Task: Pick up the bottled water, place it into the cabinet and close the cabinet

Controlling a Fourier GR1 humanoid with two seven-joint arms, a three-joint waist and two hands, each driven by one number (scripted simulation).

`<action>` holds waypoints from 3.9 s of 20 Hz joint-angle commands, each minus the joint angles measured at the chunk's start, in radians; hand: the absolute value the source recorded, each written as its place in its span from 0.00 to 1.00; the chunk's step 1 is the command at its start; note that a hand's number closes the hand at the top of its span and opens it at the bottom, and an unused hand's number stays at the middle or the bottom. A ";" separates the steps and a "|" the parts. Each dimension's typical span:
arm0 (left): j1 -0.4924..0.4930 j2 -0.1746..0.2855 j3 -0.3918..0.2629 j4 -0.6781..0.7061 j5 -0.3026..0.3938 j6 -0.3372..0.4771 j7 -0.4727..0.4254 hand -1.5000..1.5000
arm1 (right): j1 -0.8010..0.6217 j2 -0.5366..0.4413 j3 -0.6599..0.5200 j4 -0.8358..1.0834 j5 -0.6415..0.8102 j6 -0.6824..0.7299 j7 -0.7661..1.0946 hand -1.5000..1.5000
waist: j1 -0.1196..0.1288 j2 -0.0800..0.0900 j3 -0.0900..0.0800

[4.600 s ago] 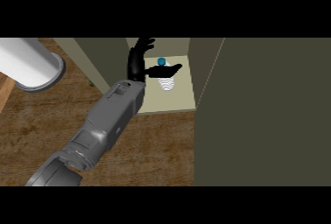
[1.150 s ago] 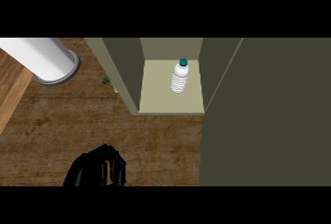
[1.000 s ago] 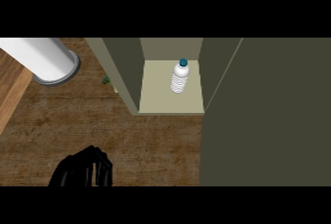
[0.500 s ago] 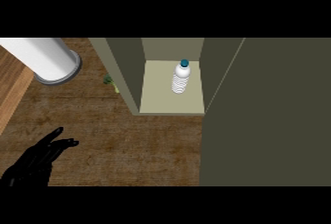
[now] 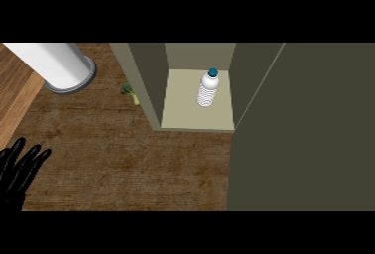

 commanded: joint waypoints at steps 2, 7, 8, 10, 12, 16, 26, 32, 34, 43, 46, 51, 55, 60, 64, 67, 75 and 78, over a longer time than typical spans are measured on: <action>0.058 0.038 0.051 -0.004 0.037 -0.049 -0.012 0.00 | -0.050 -0.026 0.044 -0.281 0.138 -0.059 0.102 1.00 | 0.011 -0.012 -0.007; 0.098 0.063 0.082 -0.005 0.061 -0.081 -0.015 0.00 | -0.157 -0.057 0.107 -0.259 0.166 -0.084 0.163 1.00 | 0.009 -0.018 -0.009; 0.100 0.062 0.086 0.004 0.072 -0.085 -0.011 0.00 | -0.177 -0.048 0.130 -0.253 0.169 -0.099 0.172 1.00 | -0.001 -0.016 -0.009; 0.110 0.082 0.115 0.008 0.082 -0.103 -0.013 0.00 | -0.225 -0.028 0.173 -0.229 0.166 -0.141 0.188 1.00 | 0.010 -0.012 -0.009; 0.124 0.097 0.129 -0.020 0.100 -0.114 -0.004 0.00 | -0.259 -0.017 0.212 -0.216 0.161 -0.184 0.209 1.00 | 0.016 -0.015 -0.007; 0.172 0.113 0.153 0.002 0.099 -0.152 -0.027 0.00 | -0.338 0.007 0.286 -0.180 0.176 -0.272 0.263 1.00 | 0.030 -0.017 -0.009; 0.221 0.155 0.227 0.010 0.127 -0.234 -0.048 0.00 | -0.644 0.132 0.476 -0.060 0.210 -0.508 0.387 1.00 | 0.063 -0.009 -0.007; 0.252 0.169 0.264 0.031 0.151 -0.281 -0.054 0.00 | -0.834 0.280 0.566 0.060 0.275 -0.706 0.442 1.00 | 0.059 -0.005 -0.005; 0.257 0.180 0.285 0.042 0.163 -0.316 -0.060 0.00 | -0.927 0.338 0.608 0.112 0.307 -0.762 0.479 1.00 | 0.075 0.002 -0.005; 0.323 0.199 0.385 0.086 0.203 -0.450 -0.093 0.00 | -1.423 0.429 0.692 0.421 0.102 -0.881 0.562 1.00 | 0.096 0.027 0.010; 0.366 0.183 0.413 0.127 0.185 -0.503 -0.120 0.00 | -1.580 0.430 0.611 0.527 -0.021 -0.875 0.570 1.00 | 0.073 0.026 0.011; 0.507 0.159 0.525 0.119 0.205 -0.593 -0.137 0.00 | -1.634 0.431 0.586 0.690 -0.083 -0.909 0.553 1.00 | 0.039 0.022 0.015; 0.526 0.111 0.580 0.159 0.186 -0.655 -0.150 0.00 | -1.584 0.431 0.537 0.789 -0.137 -0.821 0.530 1.00 | 0.018 0.025 0.015; 0.531 0.092 0.636 0.198 0.213 -0.711 -0.098 0.00 | -1.553 0.424 0.446 0.918 -0.134 -0.736 0.516 1.00 | 0.003 0.027 0.015; 0.575 0.004 0.632 0.102 0.128 -0.689 -0.089 0.00 | -1.485 0.364 0.392 0.971 -0.126 -0.619 0.480 1.00 | 0.000 0.026 0.016; 0.533 -0.011 0.648 0.096 0.141 -0.680 -0.066 0.00 | -1.585 0.349 0.297 1.133 -0.122 -0.574 0.462 1.00 | 0.004 0.030 0.015; 0.513 -0.049 0.675 0.106 0.137 -0.719 0.017 0.00 | -1.621 0.350 0.259 1.262 0.082 -0.495 0.233 1.00 | 0.003 0.030 0.015; 0.483 -0.056 0.680 0.086 0.143 -0.682 0.063 0.00 | -1.681 0.332 0.211 1.302 0.078 -0.480 0.232 1.00 | -0.004 0.031 0.015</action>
